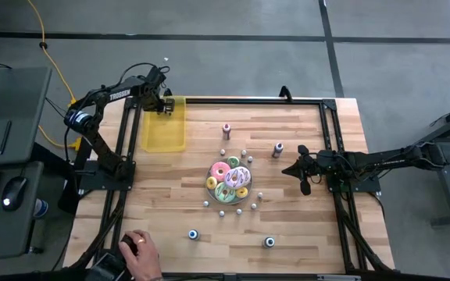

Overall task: Pick & Place food coloring
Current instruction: Put the small black food coloring bottle into the yellow bin, then put the small orange food coloring bottle into the yellow bin

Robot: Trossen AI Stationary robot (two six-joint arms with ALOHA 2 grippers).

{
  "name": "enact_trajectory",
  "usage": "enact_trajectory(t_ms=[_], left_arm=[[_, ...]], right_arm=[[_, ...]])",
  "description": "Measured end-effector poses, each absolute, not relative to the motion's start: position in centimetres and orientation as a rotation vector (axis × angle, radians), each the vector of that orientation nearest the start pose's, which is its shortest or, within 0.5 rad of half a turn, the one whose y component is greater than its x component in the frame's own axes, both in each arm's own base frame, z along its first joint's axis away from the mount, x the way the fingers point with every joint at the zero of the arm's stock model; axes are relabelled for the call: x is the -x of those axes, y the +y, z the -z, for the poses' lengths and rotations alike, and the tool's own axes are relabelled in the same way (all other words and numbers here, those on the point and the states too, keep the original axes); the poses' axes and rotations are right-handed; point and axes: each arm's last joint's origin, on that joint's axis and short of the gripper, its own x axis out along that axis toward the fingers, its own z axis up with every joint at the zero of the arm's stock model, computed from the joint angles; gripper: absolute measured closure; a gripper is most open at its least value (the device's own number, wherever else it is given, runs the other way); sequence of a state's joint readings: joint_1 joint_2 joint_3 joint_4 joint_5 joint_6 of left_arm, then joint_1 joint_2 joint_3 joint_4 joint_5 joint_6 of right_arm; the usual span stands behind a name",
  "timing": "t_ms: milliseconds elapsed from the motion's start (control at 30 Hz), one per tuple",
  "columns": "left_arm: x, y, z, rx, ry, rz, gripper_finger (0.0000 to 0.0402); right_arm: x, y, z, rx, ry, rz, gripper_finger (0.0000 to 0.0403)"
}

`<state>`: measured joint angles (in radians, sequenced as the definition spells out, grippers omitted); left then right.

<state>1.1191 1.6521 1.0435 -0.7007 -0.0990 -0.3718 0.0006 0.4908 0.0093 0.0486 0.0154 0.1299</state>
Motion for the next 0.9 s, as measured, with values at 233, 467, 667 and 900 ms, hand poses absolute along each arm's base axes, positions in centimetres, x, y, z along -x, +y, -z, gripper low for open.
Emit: enact_trajectory(t_ms=[233, 467, 667, 900], left_arm=[[-12.9, 27.2, -18.2, 0.965, 1.026, -1.267, 0.0263], [-12.9, 27.2, -18.7, 0.947, 1.006, -1.267, 0.0254], [-12.7, 27.1, -19.8, 0.898, 0.955, -1.305, 0.0254], [-12.5, 26.7, -20.7, 0.886, 0.940, -1.312, 0.0254]], right_arm=[[-12.0, 0.0, -12.7, -0.124, 0.431, 0.042, 0.0402], [-12.0, 0.0, -12.7, -0.124, 0.431, 0.043, 0.0402], [-12.0, 0.0, -12.7, -0.124, 0.431, 0.042, 0.0402], [-12.0, 0.0, -12.7, -0.124, 0.431, 0.042, 0.0402]])
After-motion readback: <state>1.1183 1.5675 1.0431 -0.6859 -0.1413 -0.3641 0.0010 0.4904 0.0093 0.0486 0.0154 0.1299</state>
